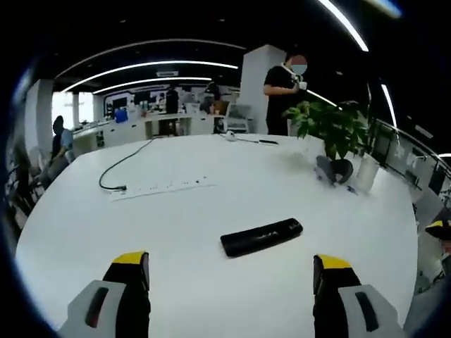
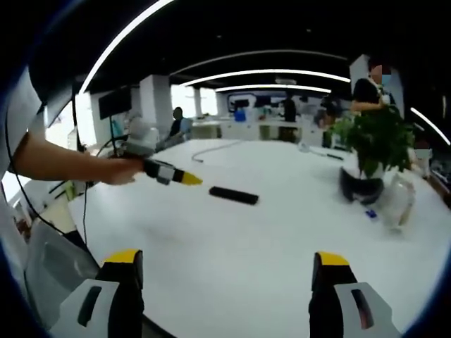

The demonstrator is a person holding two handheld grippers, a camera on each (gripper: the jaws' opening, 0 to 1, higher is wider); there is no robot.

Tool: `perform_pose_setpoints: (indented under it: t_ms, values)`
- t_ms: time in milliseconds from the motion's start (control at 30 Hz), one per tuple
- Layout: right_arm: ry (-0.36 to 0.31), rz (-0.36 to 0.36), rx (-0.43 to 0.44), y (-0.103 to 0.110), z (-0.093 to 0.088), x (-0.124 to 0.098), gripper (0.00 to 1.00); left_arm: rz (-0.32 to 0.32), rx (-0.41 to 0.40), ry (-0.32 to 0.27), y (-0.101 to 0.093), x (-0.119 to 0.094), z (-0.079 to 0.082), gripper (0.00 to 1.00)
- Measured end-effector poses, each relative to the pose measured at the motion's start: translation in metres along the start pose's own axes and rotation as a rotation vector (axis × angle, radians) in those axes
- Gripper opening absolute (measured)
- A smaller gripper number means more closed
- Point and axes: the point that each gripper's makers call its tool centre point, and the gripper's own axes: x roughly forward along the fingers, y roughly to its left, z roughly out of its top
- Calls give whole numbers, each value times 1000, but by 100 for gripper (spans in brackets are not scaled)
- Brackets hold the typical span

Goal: Press the specified remote control buttons in sequence, fully releasing each button before pressing the next.

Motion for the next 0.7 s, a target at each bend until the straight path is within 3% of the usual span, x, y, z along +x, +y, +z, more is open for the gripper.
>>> perform_pose_setpoints:
  t_ms: [700]
  values:
    - [-43,-6,1,-1,6,-4,99,64,-34,-83,7,-76,-10,100]
